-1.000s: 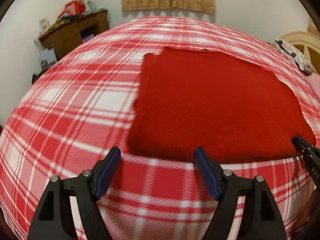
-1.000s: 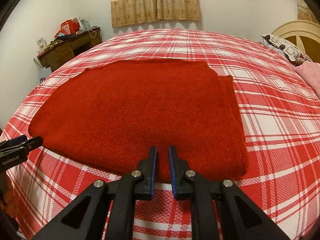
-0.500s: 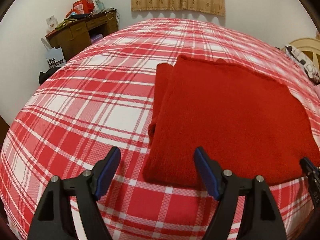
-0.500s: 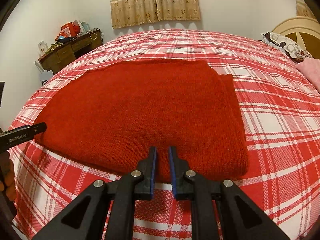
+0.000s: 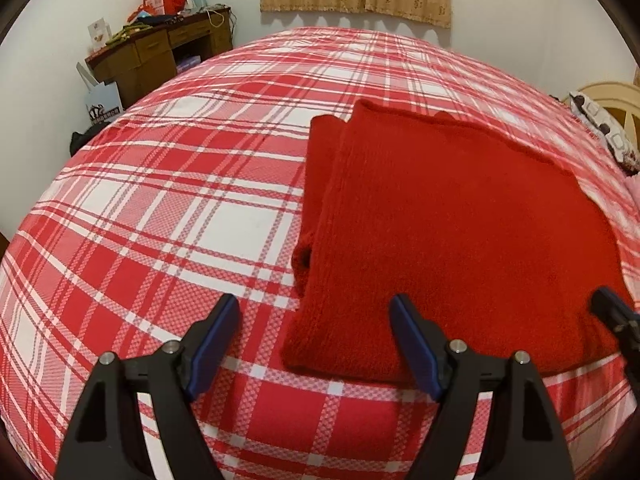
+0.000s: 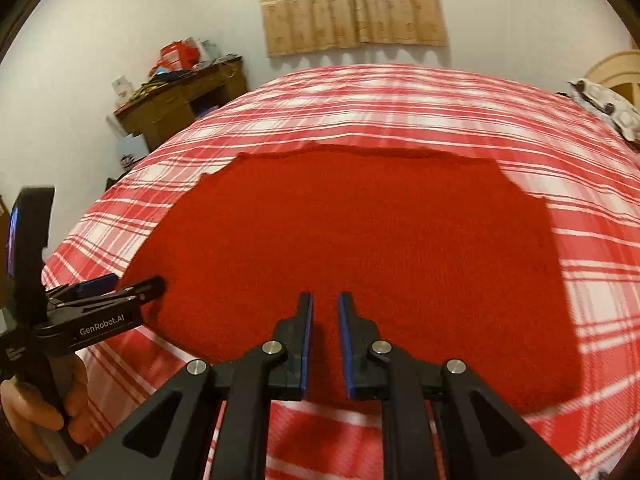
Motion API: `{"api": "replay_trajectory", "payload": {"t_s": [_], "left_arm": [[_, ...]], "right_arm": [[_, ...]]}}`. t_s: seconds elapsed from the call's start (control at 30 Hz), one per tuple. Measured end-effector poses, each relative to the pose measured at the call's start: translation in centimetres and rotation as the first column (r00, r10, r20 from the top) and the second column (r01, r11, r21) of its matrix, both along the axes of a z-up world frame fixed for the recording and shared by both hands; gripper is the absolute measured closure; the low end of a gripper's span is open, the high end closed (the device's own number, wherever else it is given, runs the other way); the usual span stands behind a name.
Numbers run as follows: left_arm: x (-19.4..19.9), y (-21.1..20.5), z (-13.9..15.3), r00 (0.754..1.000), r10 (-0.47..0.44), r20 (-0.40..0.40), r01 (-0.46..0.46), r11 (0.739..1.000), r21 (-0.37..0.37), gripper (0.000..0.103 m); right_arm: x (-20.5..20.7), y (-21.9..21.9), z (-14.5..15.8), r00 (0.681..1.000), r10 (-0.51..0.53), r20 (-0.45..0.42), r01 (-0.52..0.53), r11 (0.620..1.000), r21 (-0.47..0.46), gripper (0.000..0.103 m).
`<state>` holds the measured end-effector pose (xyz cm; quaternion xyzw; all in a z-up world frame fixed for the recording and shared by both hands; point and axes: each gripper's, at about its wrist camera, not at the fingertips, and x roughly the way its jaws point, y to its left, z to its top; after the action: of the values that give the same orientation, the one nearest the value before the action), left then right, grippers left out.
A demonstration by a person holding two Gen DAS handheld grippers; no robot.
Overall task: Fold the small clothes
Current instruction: 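Grasp the folded sweater's edge with both grippers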
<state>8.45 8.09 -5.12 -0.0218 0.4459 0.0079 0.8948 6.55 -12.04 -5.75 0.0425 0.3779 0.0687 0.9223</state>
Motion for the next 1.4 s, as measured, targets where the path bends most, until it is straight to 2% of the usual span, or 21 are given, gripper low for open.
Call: {"api": "replay_trajectory", "payload": {"t_s": [0.1, 0.3, 0.43, 0.57, 0.63, 0.7, 0.8, 0.9, 1.0, 1.07, 1.1, 1.13, 1.2, 1.23, 1.3, 1.33, 1.4], "left_arm": [[0.6, 0.4, 0.6, 1.000, -0.012, 0.005, 0.013, 0.998, -0.054, 0.022], [3.8, 1.1, 0.8, 1.000, 0.004, 0.009, -0.002, 0.991, -0.135, 0.022], [5.7, 1.2, -0.8, 0.999, 0.001, -0.047, -0.014, 0.965, -0.260, 0.024], [5.2, 1.5, -1.1, 1.000, 0.021, 0.012, -0.017, 0.950, -0.311, 0.025], [4.8, 1.8, -1.1, 0.999, 0.027, 0.029, -0.016, 0.946, -0.325, 0.032], [4.7, 2.0, -1.0, 0.999, 0.009, 0.037, 0.005, 0.929, -0.370, 0.053], [5.0, 2.3, -0.9, 0.999, 0.013, 0.032, 0.002, 0.907, -0.421, 0.059], [5.6, 2.5, -1.0, 1.000, 0.019, 0.025, -0.006, 0.893, -0.450, 0.055], [5.9, 2.7, -1.2, 0.999, 0.026, 0.023, -0.011, 0.869, -0.495, 0.040], [5.8, 2.3, -1.1, 0.999, 0.025, 0.034, -0.006, 0.876, -0.482, 0.039], [5.8, 1.9, -1.0, 0.999, 0.015, 0.043, 0.006, 0.891, -0.453, 0.041], [5.6, 1.5, -0.9, 0.999, 0.006, 0.054, 0.017, 0.904, -0.427, 0.042], [5.4, 1.0, -0.9, 0.997, 0.000, 0.075, 0.029, 0.923, -0.384, 0.059], [5.4, 1.1, -0.9, 0.997, 0.005, 0.082, 0.027, 0.922, -0.386, 0.062], [5.2, 1.7, -0.8, 0.996, 0.030, 0.088, 0.011, 0.905, -0.425, 0.075], [5.1, 1.9, -0.6, 0.995, 0.032, 0.098, 0.015, 0.897, -0.441, 0.076], [4.9, 1.5, 0.2, 0.992, 0.022, 0.126, 0.034, 0.904, -0.427, 0.078]], "right_arm": [[0.7, 1.1, -1.6, 0.999, 0.020, -0.042, -0.020, 1.000, -0.003, 0.090], [0.0, 1.1, -2.6, 0.999, 0.032, 0.004, -0.032, 0.999, -0.004, 0.090], [0.1, 0.4, -2.7, 0.999, 0.032, 0.005, -0.032, 0.999, 0.036, 0.089], [0.0, 0.3, -2.6, 1.000, 0.031, 0.002, -0.032, 0.999, 0.038, 0.089], [0.3, 0.6, -2.1, 0.999, 0.038, -0.005, -0.038, 0.999, 0.029, 0.090], [1.1, 0.7, -1.2, 0.999, 0.053, 0.005, -0.054, 0.998, 0.034, 0.090], [3.1, 0.4, 0.2, 0.999, 0.028, 0.025, -0.030, 0.997, 0.068, 0.090], [5.7, 0.2, 1.0, 0.999, 0.003, 0.033, -0.006, 0.996, 0.093, 0.090], [7.7, 0.7, -0.3, 1.000, -0.011, -0.016, 0.013, 0.997, 0.078, 0.090], [8.5, 1.0, -2.2, 0.997, -0.010, -0.072, 0.014, 0.998, 0.056, 0.090], [8.1, 1.1, -2.3, 1.000, -0.010, -0.024, 0.012, 0.999, 0.053, 0.090], [8.0, 1.1, -2.4, 1.000, -0.010, -0.018, 0.011, 0.998, 0.055, 0.090], [8.0, 0.9, -2.4, 1.000, -0.011, -0.022, 0.012, 0.997, 0.070, 0.090], [8.0, 0.8, -2.5, 1.000, -0.011, -0.020, 0.012, 0.997, 0.075, 0.090], [7.9, 0.8, -2.6, 1.000, -0.010, -0.019, 0.012, 0.997, 0.080, 0.090], [7.9, 0.8, -2.6, 1.000, -0.010, -0.018, 0.012, 0.997, 0.081, 0.090], [7.9, 0.8, -2.6, 1.000, -0.011, -0.017, 0.012, 0.996, 0.083, 0.090]]}}
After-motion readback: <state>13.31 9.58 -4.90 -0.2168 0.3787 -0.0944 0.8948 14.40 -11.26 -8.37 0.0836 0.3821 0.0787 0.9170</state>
